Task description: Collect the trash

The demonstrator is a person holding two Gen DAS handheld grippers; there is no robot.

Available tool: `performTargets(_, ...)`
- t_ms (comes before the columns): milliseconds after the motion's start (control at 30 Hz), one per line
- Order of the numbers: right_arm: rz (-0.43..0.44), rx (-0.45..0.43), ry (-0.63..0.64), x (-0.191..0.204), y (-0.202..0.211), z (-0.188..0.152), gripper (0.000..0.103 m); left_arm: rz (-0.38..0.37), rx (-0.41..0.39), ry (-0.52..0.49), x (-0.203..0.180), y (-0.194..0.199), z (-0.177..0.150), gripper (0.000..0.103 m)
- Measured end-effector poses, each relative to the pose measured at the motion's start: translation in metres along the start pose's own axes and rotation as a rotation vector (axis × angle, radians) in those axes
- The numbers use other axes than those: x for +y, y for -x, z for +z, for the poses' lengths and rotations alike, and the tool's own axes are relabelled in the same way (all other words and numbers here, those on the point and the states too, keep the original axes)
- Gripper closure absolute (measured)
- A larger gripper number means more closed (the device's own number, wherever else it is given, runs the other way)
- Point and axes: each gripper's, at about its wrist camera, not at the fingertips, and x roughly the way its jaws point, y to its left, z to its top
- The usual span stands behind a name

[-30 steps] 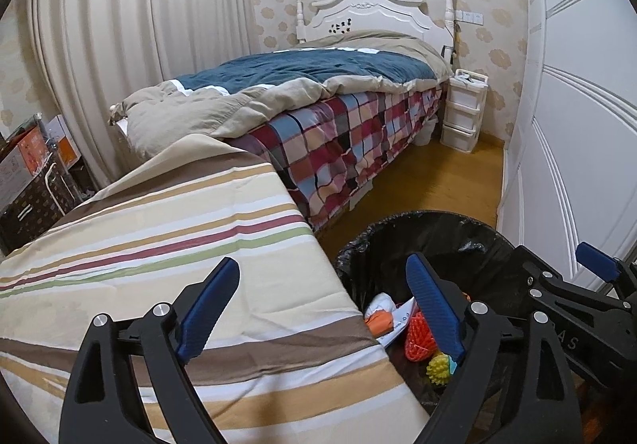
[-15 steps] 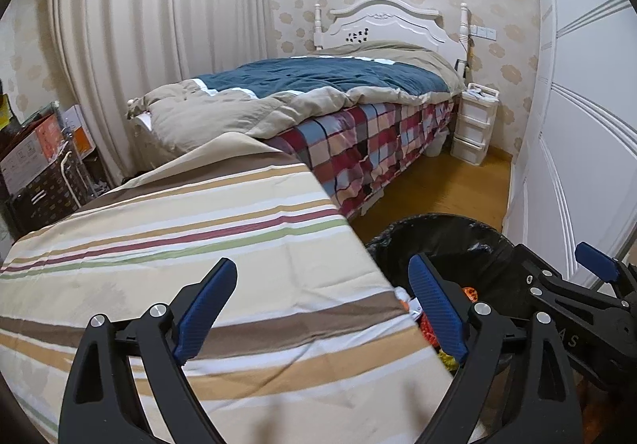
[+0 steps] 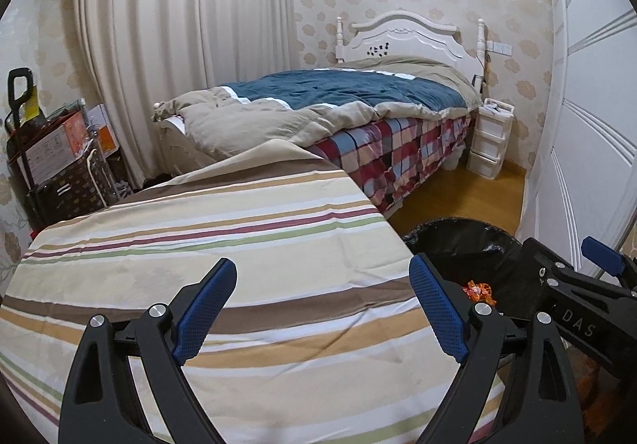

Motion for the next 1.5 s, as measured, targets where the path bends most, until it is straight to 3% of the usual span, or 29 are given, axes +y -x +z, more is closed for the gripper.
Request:
performTargets(600,0.042,-0.042,0.046,0.02,0.035,-0.008,0.013,0.041,-0.032,0.062,0.032,0.03,-0.01,0.015)
performTargets(1500,0.041,-0.041,0.047,0.02,0.035,-0.009,0.013,0.041,-0.031,0.067,0.035,0.032,-0.012,0.015)
